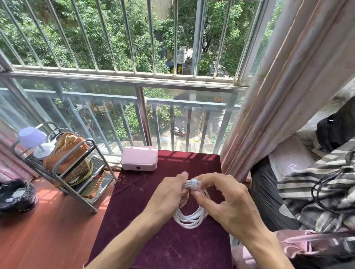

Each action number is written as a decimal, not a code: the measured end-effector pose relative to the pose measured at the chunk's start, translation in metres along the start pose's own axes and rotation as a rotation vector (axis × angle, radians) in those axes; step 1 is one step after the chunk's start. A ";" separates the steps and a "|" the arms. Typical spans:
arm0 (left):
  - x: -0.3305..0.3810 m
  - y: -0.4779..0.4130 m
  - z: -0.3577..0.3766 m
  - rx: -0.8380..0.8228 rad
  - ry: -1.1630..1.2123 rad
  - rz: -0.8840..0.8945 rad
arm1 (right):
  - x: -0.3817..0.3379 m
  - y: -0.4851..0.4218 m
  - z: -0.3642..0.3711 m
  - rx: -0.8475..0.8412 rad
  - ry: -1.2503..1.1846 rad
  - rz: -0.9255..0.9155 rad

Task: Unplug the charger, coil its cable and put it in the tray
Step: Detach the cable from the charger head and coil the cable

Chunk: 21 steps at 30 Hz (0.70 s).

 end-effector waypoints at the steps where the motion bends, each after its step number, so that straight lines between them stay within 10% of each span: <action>1: 0.000 0.001 0.001 -0.005 -0.012 -0.006 | 0.003 0.000 0.000 0.008 -0.009 0.030; 13: -0.024 0.001 0.015 -0.062 -0.071 -0.069 | 0.027 -0.003 0.028 0.016 0.094 0.109; 21: -0.060 0.006 0.015 0.012 -0.209 -0.023 | 0.098 0.045 0.082 0.035 -0.648 0.568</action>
Point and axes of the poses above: each hand's wrist, its own y-axis away from the middle knuckle, its own z-axis out of the palm, x = y × z, the point moved 8 cm from there along -y, towards the middle knuckle, and after that the axes turned 15 degrees about -x, right-handed, at the moved point
